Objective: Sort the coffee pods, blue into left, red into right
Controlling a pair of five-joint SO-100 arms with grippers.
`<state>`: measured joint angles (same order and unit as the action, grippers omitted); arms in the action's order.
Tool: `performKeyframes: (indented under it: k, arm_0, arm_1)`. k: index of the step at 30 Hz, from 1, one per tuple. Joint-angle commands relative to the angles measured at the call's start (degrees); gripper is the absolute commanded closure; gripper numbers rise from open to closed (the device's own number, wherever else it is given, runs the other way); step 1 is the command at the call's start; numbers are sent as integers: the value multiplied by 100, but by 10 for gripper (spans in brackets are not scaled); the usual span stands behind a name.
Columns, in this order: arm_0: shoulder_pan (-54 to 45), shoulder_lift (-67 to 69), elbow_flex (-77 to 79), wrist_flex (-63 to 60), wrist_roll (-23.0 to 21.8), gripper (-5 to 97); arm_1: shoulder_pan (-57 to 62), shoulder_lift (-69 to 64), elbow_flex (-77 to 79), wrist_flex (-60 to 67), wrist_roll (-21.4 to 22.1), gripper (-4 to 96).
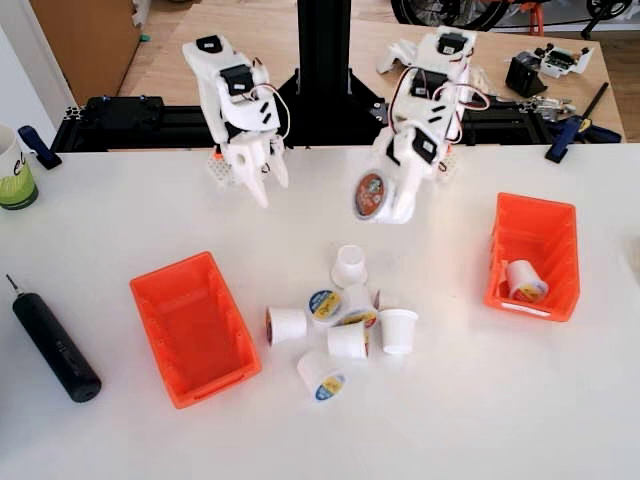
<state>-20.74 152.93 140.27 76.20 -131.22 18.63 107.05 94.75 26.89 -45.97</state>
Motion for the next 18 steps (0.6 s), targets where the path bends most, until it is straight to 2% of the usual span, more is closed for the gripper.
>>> performKeyframes:
  k: [1, 4, 14, 18]
  arm_0:
    - [-114, 202, -9, 114, 26, 649]
    - [-132, 352, 9, 237, 35, 649]
    - [-158, 598, 62, 325, 44, 653]
    - [-176, 624, 88, 334, 44, 653]
  arm_1:
    - [-97, 378, -352, 343, -141, 842]
    - [-79, 466, -290, 510, 35, 843]
    - [-149, 659, -343, 1283, 1178, 839]
    - [-149, 642, -114, 1055, 1898, 840]
